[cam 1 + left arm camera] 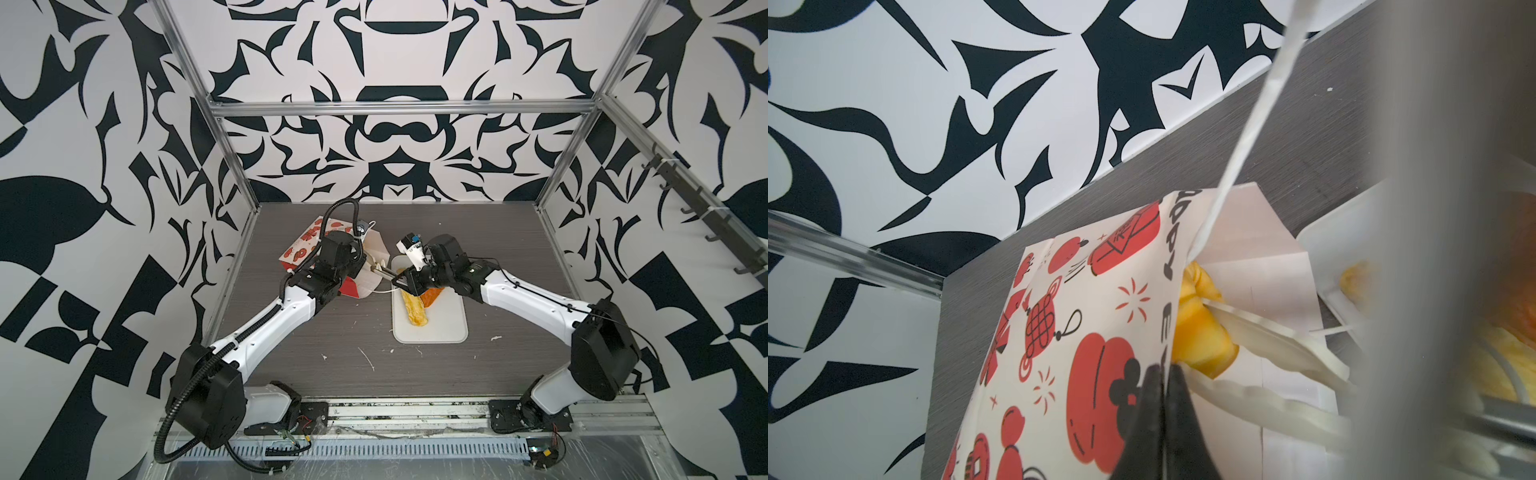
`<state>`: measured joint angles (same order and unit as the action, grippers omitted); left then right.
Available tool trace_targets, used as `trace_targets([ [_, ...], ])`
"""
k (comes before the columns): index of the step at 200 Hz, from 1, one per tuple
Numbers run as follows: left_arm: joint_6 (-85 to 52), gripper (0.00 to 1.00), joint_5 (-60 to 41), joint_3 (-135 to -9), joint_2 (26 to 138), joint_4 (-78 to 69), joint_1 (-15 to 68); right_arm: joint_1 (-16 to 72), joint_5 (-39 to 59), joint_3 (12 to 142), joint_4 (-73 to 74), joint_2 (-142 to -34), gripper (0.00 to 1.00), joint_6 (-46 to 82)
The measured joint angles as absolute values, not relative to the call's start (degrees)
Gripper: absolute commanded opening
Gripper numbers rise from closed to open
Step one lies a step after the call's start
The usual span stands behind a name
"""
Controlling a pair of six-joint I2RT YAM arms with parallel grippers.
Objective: Take the fake bread out of the paper bag
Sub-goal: 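Draw the yellow ring pastry out and lower it onto the tray, right gripper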
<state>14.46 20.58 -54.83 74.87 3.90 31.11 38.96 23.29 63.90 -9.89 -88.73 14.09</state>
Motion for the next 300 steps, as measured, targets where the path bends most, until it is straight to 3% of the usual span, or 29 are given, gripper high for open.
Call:
trace_targets([
  [115,13.9,0.00,21.5,-54.2,75.9,1.1,31.1,39.0,17.8,56.9,-18.2,-71.0,0.00,11.0],
  [190,13.7,0.00,21.8,-53.0,75.9,-0.6,30.7,39.0,7.4,57.3,-37.2,-58.5,0.00,8.6],
  [300,13.5,0.00,21.8,-52.1,75.5,-1.8,30.5,39.0,1.6,66.9,-64.8,-57.8,0.00,12.4],
])
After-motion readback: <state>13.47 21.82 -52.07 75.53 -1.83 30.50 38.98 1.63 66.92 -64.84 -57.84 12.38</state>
